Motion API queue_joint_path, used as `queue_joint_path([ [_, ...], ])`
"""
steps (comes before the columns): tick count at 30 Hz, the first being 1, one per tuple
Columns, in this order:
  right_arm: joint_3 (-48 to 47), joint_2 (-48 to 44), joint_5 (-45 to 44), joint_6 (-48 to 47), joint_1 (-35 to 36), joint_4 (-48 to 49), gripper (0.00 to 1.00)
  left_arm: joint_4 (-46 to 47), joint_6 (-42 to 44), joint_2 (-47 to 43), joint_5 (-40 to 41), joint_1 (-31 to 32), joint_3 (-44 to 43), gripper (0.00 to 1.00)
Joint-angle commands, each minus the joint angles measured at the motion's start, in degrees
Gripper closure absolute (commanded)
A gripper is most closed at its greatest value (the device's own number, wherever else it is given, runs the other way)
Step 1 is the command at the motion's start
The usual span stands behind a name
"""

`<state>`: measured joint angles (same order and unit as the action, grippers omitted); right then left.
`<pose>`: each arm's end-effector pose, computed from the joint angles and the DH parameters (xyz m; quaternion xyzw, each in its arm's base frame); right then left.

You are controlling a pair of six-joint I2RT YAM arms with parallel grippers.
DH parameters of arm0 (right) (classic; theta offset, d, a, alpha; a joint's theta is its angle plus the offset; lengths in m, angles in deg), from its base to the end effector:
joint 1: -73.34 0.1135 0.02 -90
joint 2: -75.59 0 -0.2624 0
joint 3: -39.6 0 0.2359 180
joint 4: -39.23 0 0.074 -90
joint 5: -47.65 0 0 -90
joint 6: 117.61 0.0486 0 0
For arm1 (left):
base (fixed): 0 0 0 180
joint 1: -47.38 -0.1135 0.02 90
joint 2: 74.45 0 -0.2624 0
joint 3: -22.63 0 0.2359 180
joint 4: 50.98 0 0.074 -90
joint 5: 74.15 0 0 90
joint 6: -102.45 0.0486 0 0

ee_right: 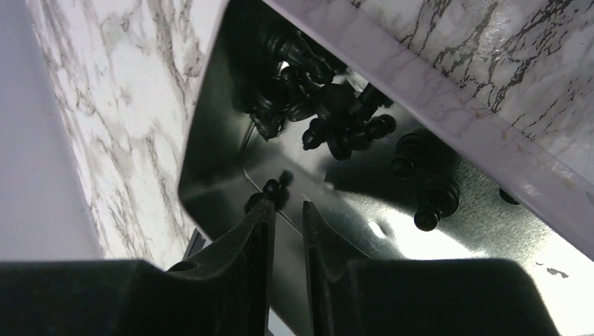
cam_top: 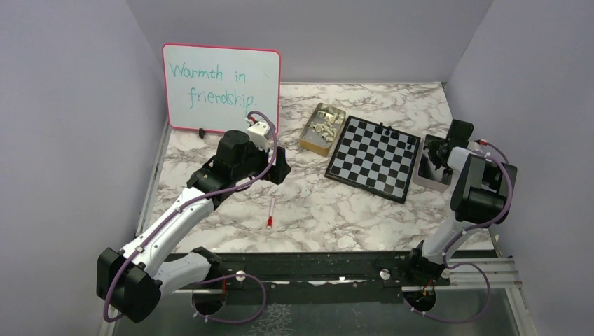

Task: Set up the chess pieces on the board
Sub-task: Pick up the chess piece from the storage box.

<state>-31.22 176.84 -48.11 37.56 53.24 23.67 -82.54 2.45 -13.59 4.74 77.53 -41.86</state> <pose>0.3360 -0.1282 0.1634 0.6410 0.6685 0.1004 0.3635 0.1986 -0.1262 0.3006 0.1983 0.8309 -0.2540 0.4535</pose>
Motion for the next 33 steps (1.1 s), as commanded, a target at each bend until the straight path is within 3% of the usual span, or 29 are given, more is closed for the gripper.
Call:
queue_joint_path([
  [1, -2.1, 1.8, -1.5, 3.0, -0.4, 1.8, 0.73, 0.8, 0.6, -0.4, 0.8, 0.4, 0.6, 0.01],
  [33, -5.0, 7.3, 0.5, 6.5, -0.5, 1.1, 0.70, 0.7, 0.6, -0.3, 1.4, 0.4, 0.5, 0.01],
])
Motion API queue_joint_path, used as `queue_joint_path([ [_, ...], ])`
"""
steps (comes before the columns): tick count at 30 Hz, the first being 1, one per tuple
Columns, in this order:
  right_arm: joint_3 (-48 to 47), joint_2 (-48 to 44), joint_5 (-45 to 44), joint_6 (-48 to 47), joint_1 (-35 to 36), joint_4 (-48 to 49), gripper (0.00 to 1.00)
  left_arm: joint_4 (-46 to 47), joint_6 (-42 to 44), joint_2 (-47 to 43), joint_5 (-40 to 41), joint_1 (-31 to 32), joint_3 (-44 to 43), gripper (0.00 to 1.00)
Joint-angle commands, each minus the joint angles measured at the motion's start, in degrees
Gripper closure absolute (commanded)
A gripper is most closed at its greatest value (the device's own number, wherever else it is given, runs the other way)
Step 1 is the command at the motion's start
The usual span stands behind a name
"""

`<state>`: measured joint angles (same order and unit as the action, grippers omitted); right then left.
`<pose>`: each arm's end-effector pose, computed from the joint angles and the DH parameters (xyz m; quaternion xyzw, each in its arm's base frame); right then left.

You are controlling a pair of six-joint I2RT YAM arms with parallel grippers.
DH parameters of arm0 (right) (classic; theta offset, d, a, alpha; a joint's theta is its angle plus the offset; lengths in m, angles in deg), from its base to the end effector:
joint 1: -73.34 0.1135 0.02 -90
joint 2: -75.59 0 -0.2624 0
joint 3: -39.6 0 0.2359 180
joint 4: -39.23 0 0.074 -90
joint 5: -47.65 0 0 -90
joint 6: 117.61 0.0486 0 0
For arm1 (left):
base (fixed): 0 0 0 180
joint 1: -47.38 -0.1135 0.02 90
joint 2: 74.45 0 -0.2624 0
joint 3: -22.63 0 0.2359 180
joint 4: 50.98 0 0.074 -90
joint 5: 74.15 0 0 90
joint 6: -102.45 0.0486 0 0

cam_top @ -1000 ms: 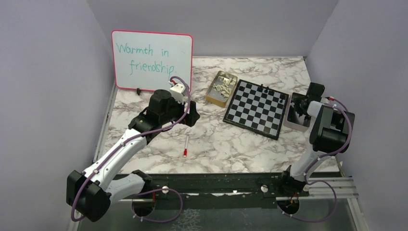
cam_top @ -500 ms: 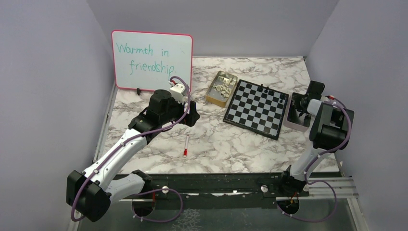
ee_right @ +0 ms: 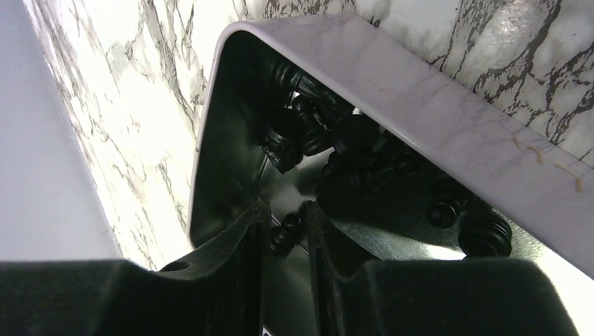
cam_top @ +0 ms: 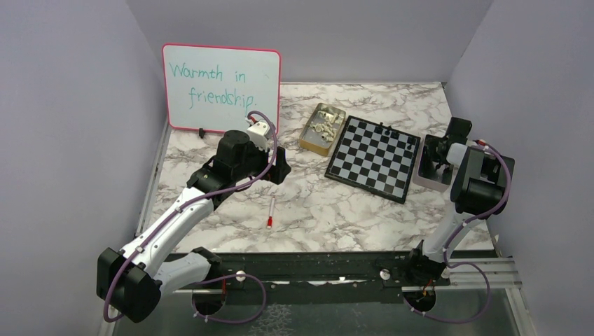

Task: Set up the chess pieces on the board
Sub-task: Pick up the chess piece from the storage box.

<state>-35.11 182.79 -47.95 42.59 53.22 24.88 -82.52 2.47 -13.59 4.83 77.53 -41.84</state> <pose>0.3554 -0.1353 0.1482 0.6713 0.6422 0.1143 0.3521 0.1987 -0.1262 0.3005 0.1981 0.8310 -0.2533 0.4538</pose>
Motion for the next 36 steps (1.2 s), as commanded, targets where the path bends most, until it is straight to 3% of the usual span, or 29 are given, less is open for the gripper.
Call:
queue_joint_path([
  [1, -1.1, 1.4, 0.5, 1.6, -0.4, -0.2, 0.69, 0.7, 0.6, -0.3, 1.3, 0.4, 0.5, 0.01],
  [21, -1.5, 3.9, 0.7, 4.0, -0.4, -2.4, 0.73, 0.5, 0.7, -0.3, 1.9, 0.4, 0.5, 0.01],
  [36, -0.4, 1.3, -0.1, 1.0, -0.4, -1.6, 0.93, 0.5, 0.7, -0.4, 2.1, 0.4, 0.4, 0.01],
])
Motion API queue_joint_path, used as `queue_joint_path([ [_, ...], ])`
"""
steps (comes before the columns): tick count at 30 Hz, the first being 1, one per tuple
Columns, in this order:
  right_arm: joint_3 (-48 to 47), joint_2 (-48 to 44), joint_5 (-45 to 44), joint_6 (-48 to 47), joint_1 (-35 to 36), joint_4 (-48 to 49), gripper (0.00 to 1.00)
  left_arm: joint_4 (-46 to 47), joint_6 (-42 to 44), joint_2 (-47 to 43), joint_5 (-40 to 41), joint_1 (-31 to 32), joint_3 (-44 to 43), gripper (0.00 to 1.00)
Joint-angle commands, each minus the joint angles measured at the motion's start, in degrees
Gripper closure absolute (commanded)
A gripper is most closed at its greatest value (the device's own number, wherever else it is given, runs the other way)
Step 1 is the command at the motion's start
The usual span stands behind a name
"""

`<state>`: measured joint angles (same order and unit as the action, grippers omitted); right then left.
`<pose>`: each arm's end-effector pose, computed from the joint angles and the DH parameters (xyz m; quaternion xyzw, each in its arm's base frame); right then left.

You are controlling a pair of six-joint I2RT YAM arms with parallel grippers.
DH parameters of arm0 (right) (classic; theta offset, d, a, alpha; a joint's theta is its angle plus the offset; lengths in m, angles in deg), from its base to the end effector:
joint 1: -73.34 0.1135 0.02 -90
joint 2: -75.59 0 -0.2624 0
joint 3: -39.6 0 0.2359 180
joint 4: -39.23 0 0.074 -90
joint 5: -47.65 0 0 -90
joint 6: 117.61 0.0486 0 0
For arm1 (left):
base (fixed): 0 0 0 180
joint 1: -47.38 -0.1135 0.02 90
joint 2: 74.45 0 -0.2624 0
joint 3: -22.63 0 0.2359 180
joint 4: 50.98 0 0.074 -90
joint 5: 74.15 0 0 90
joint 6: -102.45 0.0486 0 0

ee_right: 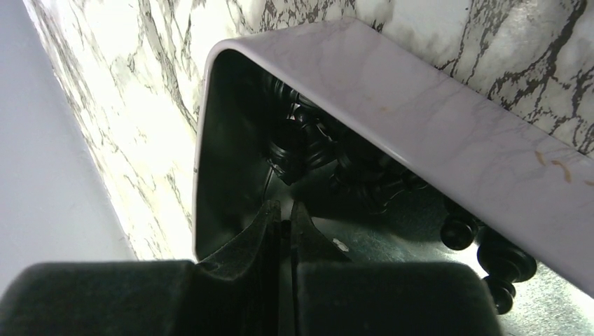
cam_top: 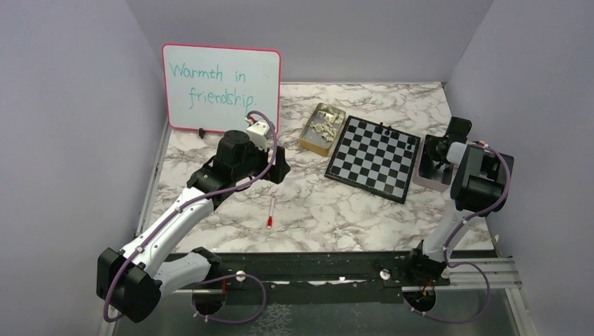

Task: Set up the chess pieces on the board
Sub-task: Pick up the chess piece from the storage box.

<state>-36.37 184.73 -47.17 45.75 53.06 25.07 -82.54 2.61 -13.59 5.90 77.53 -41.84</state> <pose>0.3611 -0.1378 0.1423 0.6891 0.6257 0.1274 0.3427 0.1993 -0.1255 0.3004 0.1945 0.8325 -0.2454 0.4571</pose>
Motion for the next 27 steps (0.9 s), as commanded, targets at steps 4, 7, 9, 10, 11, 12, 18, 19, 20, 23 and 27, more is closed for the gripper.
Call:
queue_joint_path([
  [4, 1.0, -3.5, -2.5, -4.7, -0.3, -1.4, 0.97, 0.6, 0.4, -0.3, 1.0, 0.4, 0.5, 0.01],
  [7, 1.3, -5.5, -3.8, -8.4, -0.3, -1.0, 0.97, 0.7, 0.4, -0.3, 0.8, 0.4, 0.5, 0.01],
  [9, 2.1, -7.1, -4.9, -10.7, -0.3, 0.6, 0.98, 0.8, 0.3, -0.3, 0.4, 0.4, 0.5, 0.01],
  [10, 2.6, -8.0, -5.4, -11.9, -0.3, 1.2, 0.98, 0.9, 0.2, -0.3, 0.5, 0.4, 0.5, 0.01],
  [11, 3.1, -8.9, -5.7, -13.0, -0.3, 2.1, 0.98, 0.9, 0.2, -0.3, 0.3, 0.4, 0.6, 0.01],
  [12, 3.5, -9.7, -5.8, -14.4, -0.3, 2.9, 0.98, 0.9, 0.1, -0.3, 0.2, 0.4, 0.6, 0.01],
  [18, 3.9, -14.5, -7.5, -23.4, -0.3, 4.0, 0.99, 1.1, 0.0, -1.0, 0.0, 0.5, 0.8, 0.01],
  [19, 4.3, -15.1, -7.6, -25.0, -0.3, 4.9, 0.99, 1.1, 0.0, -1.0, 0.0, 0.5, 0.9, 0.01],
  [20, 4.7, -15.8, -7.0, -26.7, -0.2, 6.2, 0.99, 1.1, 0.0, -1.0, 0.0, 0.5, 0.9, 0.01],
  [23, 5.3, -16.6, -3.9, -31.9, 0.4, 10.3, 0.99, 1.2, -0.1, -1.1, -0.3, 0.5, 0.9, 0.01],
  [27, 5.6, -16.8, -0.8, -39.4, 2.8, 15.0, 0.99, 1.2, 0.0, -1.5, -0.2, 0.5, 0.9, 0.01],
])
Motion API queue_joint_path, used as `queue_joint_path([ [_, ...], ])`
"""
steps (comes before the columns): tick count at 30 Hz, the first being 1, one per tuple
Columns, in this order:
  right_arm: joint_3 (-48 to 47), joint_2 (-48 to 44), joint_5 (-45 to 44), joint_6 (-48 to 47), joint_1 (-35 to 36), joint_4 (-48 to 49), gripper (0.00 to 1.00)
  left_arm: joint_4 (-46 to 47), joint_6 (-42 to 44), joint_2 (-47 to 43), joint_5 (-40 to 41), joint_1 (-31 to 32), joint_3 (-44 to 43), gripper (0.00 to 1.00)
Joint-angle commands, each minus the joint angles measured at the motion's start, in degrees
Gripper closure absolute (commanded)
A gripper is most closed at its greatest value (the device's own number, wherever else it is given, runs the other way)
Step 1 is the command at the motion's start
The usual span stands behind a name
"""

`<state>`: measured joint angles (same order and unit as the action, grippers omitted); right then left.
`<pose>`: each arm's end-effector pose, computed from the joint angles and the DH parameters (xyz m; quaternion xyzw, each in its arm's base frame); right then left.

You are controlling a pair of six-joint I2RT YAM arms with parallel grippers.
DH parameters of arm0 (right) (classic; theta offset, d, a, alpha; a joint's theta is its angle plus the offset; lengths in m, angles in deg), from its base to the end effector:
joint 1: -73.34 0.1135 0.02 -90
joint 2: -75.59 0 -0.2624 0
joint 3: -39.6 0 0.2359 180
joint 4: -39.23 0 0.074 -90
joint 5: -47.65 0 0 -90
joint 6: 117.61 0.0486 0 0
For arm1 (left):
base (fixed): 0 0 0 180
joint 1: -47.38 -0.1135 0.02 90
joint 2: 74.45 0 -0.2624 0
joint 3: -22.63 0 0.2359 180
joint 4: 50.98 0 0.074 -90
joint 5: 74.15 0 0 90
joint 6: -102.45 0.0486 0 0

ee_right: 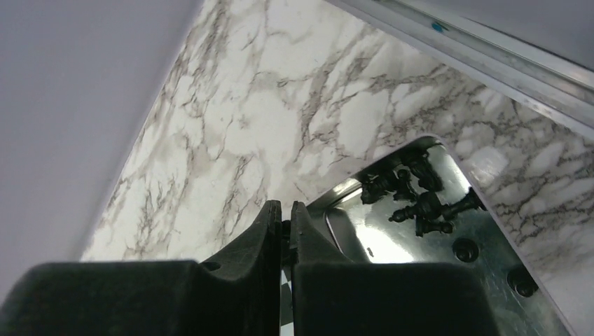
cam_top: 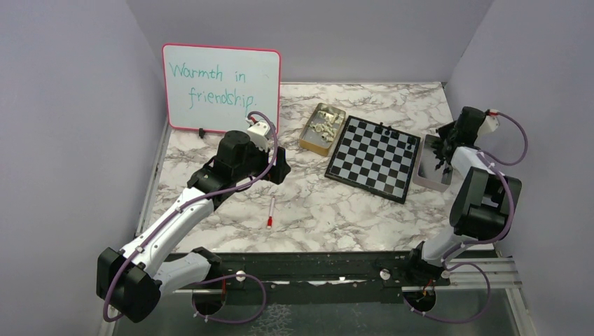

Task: Set up the chess pieces on the board
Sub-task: Pick up the chess piece from the storage box, then place the chess piece on the chessboard.

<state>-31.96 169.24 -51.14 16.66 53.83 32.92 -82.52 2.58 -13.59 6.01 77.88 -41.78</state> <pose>0.3393 -0.1281 0.2286 0.4858 0.7064 0.0452 0.5128 0.1985 -0.1266 0.3001 0.1964 0.8323 -0.2461 0.4563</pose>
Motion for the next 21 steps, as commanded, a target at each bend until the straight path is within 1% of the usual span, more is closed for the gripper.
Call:
queue_joint_path([
  [1, 1.4, -1.3, 4.3, -12.0, 2.8, 8.6, 0.99, 1.2, 0.0, -1.6, -0.2, 0.2, 0.9, 0.01],
  [4, 2.6, -0.8, 10.4, -16.5, 5.1, 14.6, 0.98, 1.2, 0.1, -1.8, 0.4, 0.2, 0.9, 0.01],
  [5, 2.9, -0.7, 11.0, -18.1, 6.2, 15.7, 0.98, 1.1, 0.2, -1.9, 0.5, 0.2, 0.9, 0.01],
  [13, 4.9, 0.5, 12.1, -32.7, 18.4, 26.2, 0.96, 0.9, 0.2, -2.3, 1.0, 0.2, 0.9, 0.01],
  [17, 3.0, 4.3, 12.4, -39.6, 25.0, 28.4, 0.94, 0.8, 0.3, -2.4, 1.2, 0.2, 0.8, 0.01],
  [21, -0.4, 9.5, 11.0, -43.7, 28.6, 29.0, 0.94, 0.6, 0.4, -2.7, 1.9, 0.2, 0.7, 0.01],
])
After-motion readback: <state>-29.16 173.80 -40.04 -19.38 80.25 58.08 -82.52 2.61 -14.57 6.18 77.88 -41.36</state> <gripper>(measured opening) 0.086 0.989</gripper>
